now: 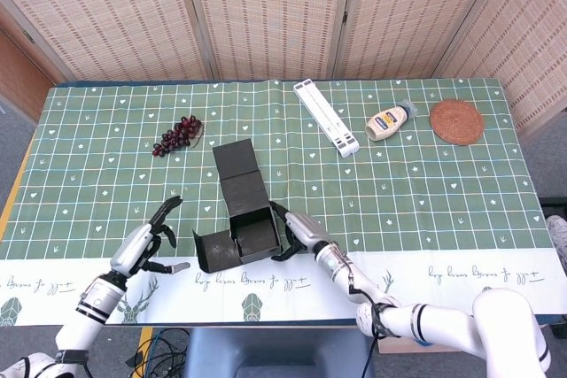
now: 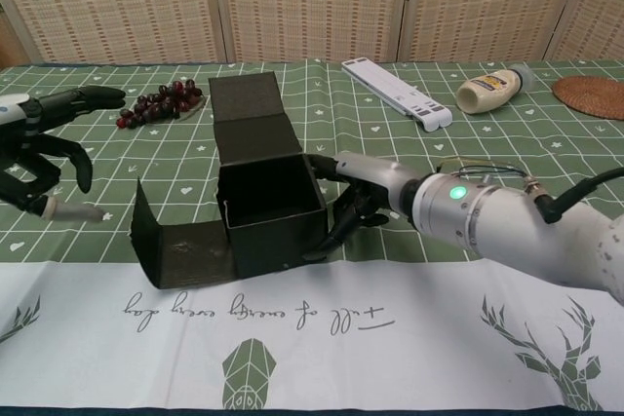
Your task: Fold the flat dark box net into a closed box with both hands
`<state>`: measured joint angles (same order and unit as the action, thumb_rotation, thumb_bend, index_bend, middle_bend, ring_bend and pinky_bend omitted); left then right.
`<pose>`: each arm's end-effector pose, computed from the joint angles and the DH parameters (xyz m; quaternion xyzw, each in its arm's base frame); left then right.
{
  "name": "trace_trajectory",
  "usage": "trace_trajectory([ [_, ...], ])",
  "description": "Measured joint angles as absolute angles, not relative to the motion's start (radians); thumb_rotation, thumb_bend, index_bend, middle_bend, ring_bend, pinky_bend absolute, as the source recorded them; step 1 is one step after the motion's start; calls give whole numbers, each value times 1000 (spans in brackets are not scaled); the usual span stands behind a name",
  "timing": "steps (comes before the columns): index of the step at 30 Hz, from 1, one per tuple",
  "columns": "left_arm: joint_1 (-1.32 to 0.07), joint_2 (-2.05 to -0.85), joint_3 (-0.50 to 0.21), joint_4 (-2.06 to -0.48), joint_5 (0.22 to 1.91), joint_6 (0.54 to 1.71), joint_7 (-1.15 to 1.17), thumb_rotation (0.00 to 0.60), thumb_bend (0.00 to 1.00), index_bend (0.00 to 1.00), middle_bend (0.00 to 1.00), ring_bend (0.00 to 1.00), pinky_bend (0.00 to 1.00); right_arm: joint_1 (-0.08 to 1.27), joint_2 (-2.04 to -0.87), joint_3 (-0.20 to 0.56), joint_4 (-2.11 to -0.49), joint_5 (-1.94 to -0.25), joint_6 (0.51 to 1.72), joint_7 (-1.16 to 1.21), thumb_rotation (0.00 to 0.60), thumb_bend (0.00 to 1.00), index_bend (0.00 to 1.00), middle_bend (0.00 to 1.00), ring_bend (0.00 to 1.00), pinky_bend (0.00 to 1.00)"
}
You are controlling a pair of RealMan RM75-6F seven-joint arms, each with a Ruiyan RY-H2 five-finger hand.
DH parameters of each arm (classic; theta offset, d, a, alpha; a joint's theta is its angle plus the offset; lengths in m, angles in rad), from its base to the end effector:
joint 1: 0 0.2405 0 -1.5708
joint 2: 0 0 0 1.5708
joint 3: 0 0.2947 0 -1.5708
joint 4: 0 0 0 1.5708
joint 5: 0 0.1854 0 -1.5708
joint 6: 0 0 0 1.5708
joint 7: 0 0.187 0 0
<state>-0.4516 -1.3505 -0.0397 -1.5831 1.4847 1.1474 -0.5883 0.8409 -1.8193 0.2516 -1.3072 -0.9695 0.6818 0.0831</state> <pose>-0.2404 0.3168 0.0581 -0.5562 -0.6048 -0.5115 0.2514 -0.1176 -0.3853 -0.1289 0.6512 -0.6234 0.3772 0.2121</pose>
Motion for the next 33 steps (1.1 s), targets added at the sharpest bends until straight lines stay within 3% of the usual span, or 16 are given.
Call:
trace_trajectory([
  [3,-445,-1352,-45,-1577,1483,1163,-585,600,102,0,0,515,885,848,-1858,264,-1273,-966,695,83,600,144,39,208,718,975],
  [6,-437,-1351,-51,-1571,1481,1179,-587,600,102,0,0,515,886,851,-1904,281,-1232,-964,729,87,600,314,239,352,775,999],
  [9,-429,-1348,-61,-1567,1474,1200,-581,600,102,6,0,515,887,848,-1939,296,-1196,-970,771,95,600,327,320,417,800,1000],
  [14,-410,-1348,-83,-1553,1468,1261,-529,600,102,19,0,515,887,824,-1941,313,-1201,-989,796,145,600,334,354,442,804,1000],
  [25,-368,-1420,-147,-1392,1510,1488,-398,600,102,1,0,516,895,715,-1824,356,-1368,-1049,829,381,600,341,370,455,803,1000],
  [33,-371,-1499,-163,-1270,1558,1550,-354,600,102,0,0,508,894,633,-1745,374,-1478,-1130,830,628,600,343,379,465,803,1000],
])
